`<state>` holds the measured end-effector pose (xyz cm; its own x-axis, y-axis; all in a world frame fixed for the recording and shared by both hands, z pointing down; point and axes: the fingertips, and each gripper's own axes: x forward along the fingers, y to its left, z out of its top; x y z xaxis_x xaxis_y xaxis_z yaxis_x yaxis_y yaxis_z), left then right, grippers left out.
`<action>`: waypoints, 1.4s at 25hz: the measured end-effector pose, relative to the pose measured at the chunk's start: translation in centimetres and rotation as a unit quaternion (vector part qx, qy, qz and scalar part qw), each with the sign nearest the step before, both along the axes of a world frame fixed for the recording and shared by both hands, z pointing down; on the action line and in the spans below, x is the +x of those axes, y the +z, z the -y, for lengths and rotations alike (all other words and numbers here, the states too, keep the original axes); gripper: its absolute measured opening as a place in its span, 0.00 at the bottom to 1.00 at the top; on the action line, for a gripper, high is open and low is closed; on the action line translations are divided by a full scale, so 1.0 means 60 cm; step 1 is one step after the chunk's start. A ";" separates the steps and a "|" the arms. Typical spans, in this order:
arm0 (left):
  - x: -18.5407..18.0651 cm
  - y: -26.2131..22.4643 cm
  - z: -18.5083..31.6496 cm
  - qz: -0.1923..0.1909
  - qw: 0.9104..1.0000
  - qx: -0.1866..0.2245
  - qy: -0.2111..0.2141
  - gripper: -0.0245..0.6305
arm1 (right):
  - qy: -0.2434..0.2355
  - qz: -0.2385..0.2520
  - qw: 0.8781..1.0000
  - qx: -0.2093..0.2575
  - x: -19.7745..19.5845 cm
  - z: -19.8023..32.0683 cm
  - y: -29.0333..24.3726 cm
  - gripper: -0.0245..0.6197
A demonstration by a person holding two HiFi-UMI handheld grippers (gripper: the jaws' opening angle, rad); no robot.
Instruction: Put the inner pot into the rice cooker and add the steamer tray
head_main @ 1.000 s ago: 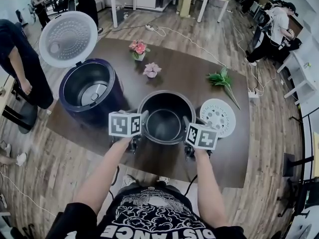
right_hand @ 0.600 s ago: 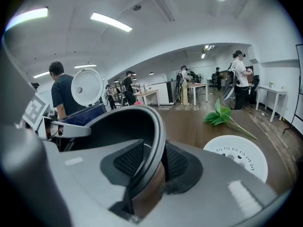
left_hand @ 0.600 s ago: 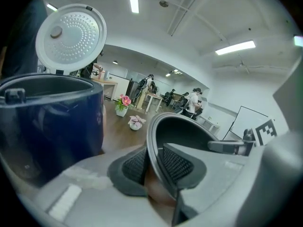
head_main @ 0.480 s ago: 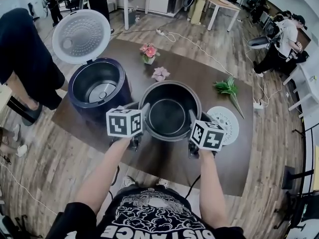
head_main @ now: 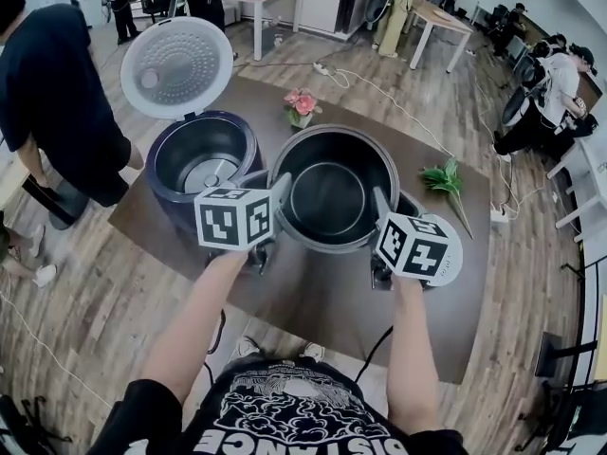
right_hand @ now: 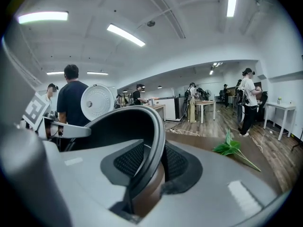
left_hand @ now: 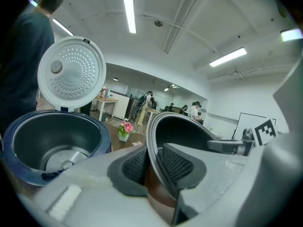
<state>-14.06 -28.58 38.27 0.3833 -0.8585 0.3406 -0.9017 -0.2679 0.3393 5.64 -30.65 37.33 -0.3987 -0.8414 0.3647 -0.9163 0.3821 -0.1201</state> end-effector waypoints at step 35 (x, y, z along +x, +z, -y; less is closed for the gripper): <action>-0.302 -0.176 -0.033 0.005 0.986 0.108 -0.128 0.19 | -0.120 0.008 0.987 0.105 -0.320 0.043 -0.185 0.20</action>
<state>-32.19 -26.57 27.73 0.1419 -0.9796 0.1422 -0.9520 -0.0957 0.2909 -13.53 -33.22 26.21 -0.6000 -0.7784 0.1847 -0.7950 0.6058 -0.0297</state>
